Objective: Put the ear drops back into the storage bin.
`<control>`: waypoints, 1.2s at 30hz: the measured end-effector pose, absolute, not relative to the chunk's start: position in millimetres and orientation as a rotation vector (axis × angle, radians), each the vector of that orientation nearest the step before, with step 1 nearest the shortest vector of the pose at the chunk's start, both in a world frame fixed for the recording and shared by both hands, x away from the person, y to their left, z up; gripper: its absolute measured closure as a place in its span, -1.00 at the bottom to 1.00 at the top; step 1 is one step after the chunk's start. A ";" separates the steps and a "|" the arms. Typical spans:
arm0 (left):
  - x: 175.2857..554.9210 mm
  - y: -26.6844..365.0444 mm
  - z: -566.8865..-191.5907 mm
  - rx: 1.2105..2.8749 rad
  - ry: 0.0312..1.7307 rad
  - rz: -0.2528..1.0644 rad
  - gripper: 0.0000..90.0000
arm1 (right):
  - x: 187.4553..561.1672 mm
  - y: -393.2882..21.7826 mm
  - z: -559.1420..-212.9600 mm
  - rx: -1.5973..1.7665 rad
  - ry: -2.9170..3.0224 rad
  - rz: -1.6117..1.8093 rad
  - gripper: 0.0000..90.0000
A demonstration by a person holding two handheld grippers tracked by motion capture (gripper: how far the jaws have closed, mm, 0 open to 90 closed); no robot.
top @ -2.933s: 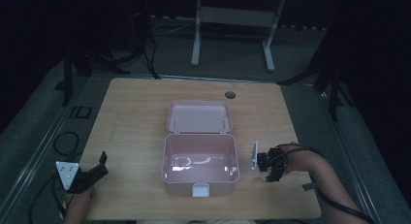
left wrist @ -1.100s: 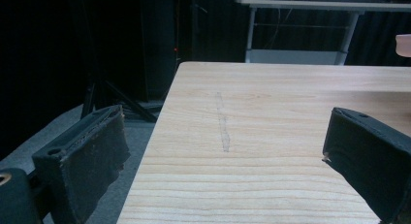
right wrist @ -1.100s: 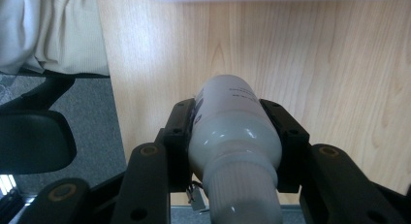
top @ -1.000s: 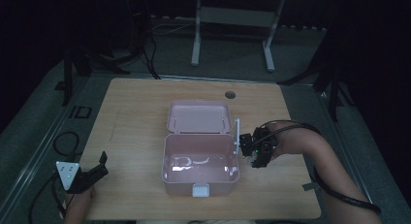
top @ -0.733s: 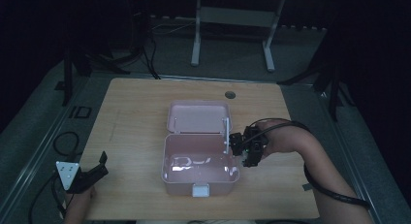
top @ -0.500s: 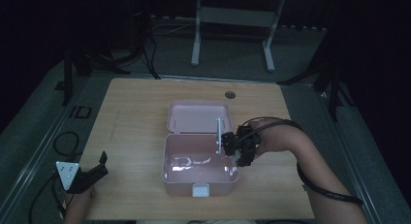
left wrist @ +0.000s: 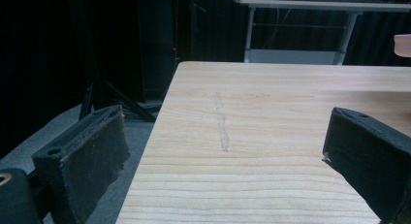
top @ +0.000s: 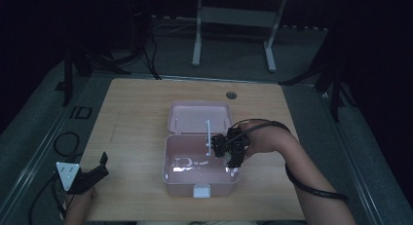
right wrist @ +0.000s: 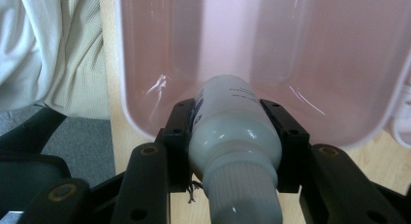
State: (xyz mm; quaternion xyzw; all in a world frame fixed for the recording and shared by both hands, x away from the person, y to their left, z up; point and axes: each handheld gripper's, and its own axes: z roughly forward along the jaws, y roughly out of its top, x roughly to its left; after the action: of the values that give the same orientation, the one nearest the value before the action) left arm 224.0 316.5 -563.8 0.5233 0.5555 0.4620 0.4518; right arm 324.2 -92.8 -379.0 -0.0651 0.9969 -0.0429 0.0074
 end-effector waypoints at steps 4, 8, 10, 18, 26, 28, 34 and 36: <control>224.0 316.4 -563.8 1.294 1.371 1.142 -0.95 | 325.4 -89.6 -390.0 -0.209 3.136 -0.151 0.32; 224.1 316.2 -563.8 1.296 1.370 1.144 -0.95 | 324.6 -87.3 -400.7 -0.221 3.146 -0.172 0.32; 224.2 316.1 -563.8 1.296 1.370 1.146 -0.95 | 324.9 -86.2 -407.7 -0.228 3.154 -0.182 0.32; 224.2 316.0 -563.8 1.297 1.371 1.145 -0.95 | 327.4 -81.4 -429.7 -0.233 3.164 -0.210 0.32; 224.1 316.0 -563.8 1.298 1.370 1.145 -0.95 | 330.6 -75.9 -447.4 -0.243 3.161 -0.239 0.32; 224.1 316.0 -563.8 1.299 1.370 1.145 -0.95 | 331.0 -75.2 -450.5 -0.258 3.163 -0.234 0.32; 224.2 316.0 -563.8 1.299 1.369 1.142 -0.95 | 331.8 -73.1 -461.0 -0.290 3.165 -0.240 0.32; 224.2 316.1 -563.8 1.299 1.368 1.142 -0.95 | 332.4 -72.7 -465.3 -0.307 3.166 -0.247 0.32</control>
State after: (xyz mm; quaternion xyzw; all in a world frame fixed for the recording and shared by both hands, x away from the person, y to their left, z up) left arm 224.2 316.1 -563.8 0.5257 0.5538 0.4620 0.4512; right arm 332.4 -72.7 -465.3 -0.0962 0.9921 -0.0773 -0.0242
